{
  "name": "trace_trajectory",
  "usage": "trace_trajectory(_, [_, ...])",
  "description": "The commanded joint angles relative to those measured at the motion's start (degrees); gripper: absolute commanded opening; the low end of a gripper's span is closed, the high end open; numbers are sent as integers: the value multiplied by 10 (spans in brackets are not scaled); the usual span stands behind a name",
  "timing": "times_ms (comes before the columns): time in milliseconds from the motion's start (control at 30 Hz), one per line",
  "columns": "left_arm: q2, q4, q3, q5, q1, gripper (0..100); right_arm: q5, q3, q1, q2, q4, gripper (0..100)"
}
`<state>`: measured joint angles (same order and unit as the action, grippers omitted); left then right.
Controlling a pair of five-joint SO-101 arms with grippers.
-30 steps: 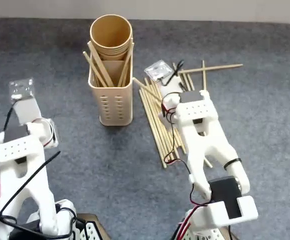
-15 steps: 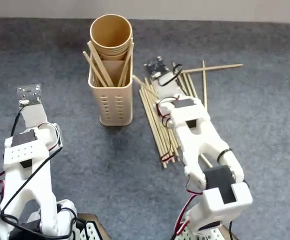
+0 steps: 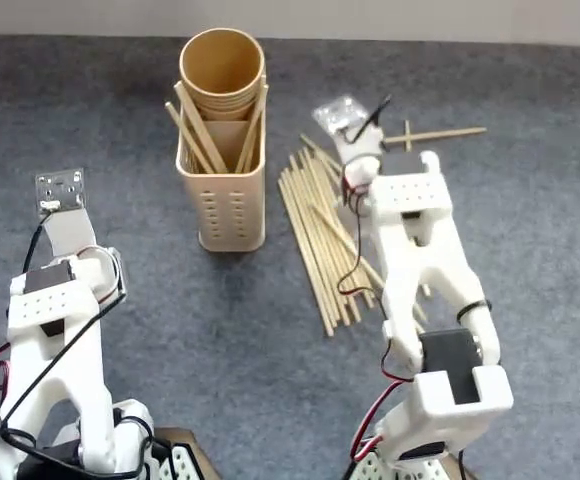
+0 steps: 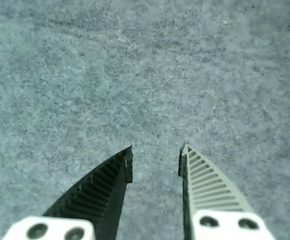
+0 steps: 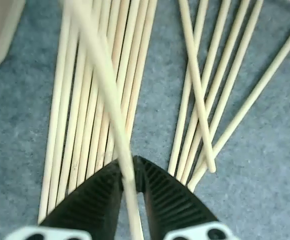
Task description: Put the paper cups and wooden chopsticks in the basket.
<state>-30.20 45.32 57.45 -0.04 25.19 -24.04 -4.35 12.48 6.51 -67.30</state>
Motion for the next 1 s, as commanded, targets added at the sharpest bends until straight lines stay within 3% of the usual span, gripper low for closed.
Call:
trace_trajectory(0, [-10, -8, 1, -3, -13, 178, -8, 110, 1, -29, -94, 5])
trace_trajectory(133, [-10, -8, 2, -3, -13, 178, -8, 145, 23, -7, -124, 5])
trace_trajectory(467, [-10, -8, 5, -3, -13, 178, 7, 74, 28, 159, 102, 18])
trace_trajectory(633, [-10, -8, 5, -3, -22, 178, 6, 71, 35, 188, 150, 174])
trace_trajectory(700, [-10, -8, 6, -3, -26, 178, 5, 69, 45, 189, 152, 219])
trace_trajectory(967, [-10, -8, 6, -3, -27, 178, 6, 36, 59, 185, 120, 221])
